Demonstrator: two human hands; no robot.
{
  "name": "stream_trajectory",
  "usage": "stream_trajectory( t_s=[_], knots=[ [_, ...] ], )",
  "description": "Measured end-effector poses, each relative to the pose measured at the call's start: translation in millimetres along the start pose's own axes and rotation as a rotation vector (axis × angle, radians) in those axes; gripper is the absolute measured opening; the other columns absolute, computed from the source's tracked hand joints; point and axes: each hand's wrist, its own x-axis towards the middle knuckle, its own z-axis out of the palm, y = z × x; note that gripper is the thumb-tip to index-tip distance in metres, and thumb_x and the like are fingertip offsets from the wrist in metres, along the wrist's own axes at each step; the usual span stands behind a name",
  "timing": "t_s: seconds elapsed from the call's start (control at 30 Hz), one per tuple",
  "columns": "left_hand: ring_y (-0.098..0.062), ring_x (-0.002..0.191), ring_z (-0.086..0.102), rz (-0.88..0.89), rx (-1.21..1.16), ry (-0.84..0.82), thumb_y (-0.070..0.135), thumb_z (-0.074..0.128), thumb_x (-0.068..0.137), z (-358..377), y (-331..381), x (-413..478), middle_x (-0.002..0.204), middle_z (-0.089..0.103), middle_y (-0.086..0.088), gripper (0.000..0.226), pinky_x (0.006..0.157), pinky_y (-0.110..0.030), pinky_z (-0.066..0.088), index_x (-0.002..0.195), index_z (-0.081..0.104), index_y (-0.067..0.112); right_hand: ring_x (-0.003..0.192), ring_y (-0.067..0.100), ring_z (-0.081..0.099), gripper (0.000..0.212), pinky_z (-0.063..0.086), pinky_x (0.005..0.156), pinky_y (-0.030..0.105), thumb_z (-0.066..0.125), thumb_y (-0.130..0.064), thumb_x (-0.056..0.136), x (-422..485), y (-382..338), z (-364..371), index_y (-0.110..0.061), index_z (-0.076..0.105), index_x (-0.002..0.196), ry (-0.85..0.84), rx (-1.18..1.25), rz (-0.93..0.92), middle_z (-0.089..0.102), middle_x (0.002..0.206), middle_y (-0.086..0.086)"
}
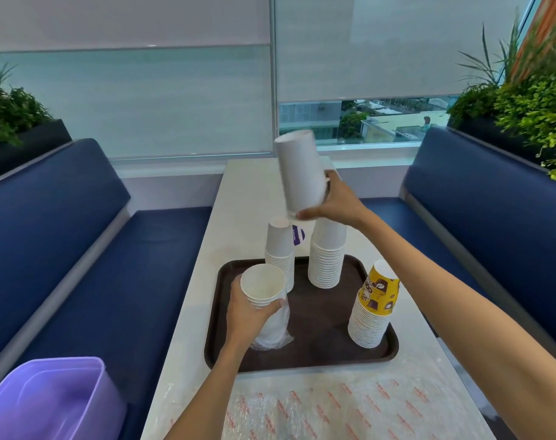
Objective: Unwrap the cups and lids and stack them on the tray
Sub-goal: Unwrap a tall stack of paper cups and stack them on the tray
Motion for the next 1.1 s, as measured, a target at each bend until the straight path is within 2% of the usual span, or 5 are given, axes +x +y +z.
stream_trajectory(
  t_s=[0.23, 0.37, 0.7, 0.93, 1.1],
  knots=[
    [-0.021, 0.127, 0.045, -0.01, 0.011, -0.03, 0.026, 0.088, 0.063, -1, -4, 2, 0.137, 0.046, -0.003, 0.095, 0.109, -0.035, 0.037, 0.139, 0.032, 0.015, 0.113, 0.031, 0.054, 0.093, 0.046, 0.09, 0.041, 0.086, -0.027, 0.065, 26, 33, 6, -0.01, 0.027, 0.135, 0.417, 0.116, 0.123, 0.051, 0.129, 0.011],
    [-0.018, 0.113, 0.056, -0.016, 0.004, -0.063, 0.03, 0.088, 0.061, -3, -9, 4, 0.119, 0.055, 0.004, 0.09, 0.092, -0.027, 0.045, 0.135, 0.037, 0.018, 0.114, 0.035, 0.053, 0.094, 0.046, 0.095, 0.049, 0.086, -0.028, 0.063, 32, 50, 19, -0.009, 0.028, 0.134, 0.444, 0.108, 0.206, 0.051, 0.13, 0.012],
    [-0.011, 0.104, 0.055, -0.017, -0.015, -0.059, 0.027, 0.087, 0.062, -4, -9, 5, 0.113, 0.054, 0.007, 0.088, 0.088, -0.023, 0.043, 0.134, 0.038, 0.016, 0.123, 0.036, 0.047, 0.097, 0.041, 0.102, 0.053, 0.087, -0.026, 0.065, 37, 74, 36, -0.007, 0.023, 0.136, 0.352, 0.125, 0.292, 0.044, 0.136, 0.014],
    [-0.014, 0.108, 0.054, -0.008, 0.006, -0.053, 0.029, 0.087, 0.062, -1, -10, 6, 0.123, 0.056, 0.0, 0.089, 0.093, -0.026, 0.044, 0.135, 0.037, 0.017, 0.147, 0.033, -0.002, 0.126, 0.003, 0.115, 0.053, 0.085, -0.037, 0.067, 31, 72, 39, -0.013, -0.007, 0.151, 0.38, 0.073, 0.388, -0.007, 0.158, 0.018],
    [-0.018, 0.124, 0.048, 0.025, 0.017, -0.024, 0.03, 0.089, 0.06, 7, -7, 10, 0.136, 0.049, 0.0, 0.094, 0.104, -0.031, 0.037, 0.136, 0.035, 0.019, 0.144, 0.035, 0.014, 0.091, 0.012, 0.114, 0.044, 0.075, -0.03, 0.077, 20, 51, 54, -0.008, 0.022, 0.148, 0.72, -0.011, 0.013, 0.015, 0.155, 0.022]
  ],
)
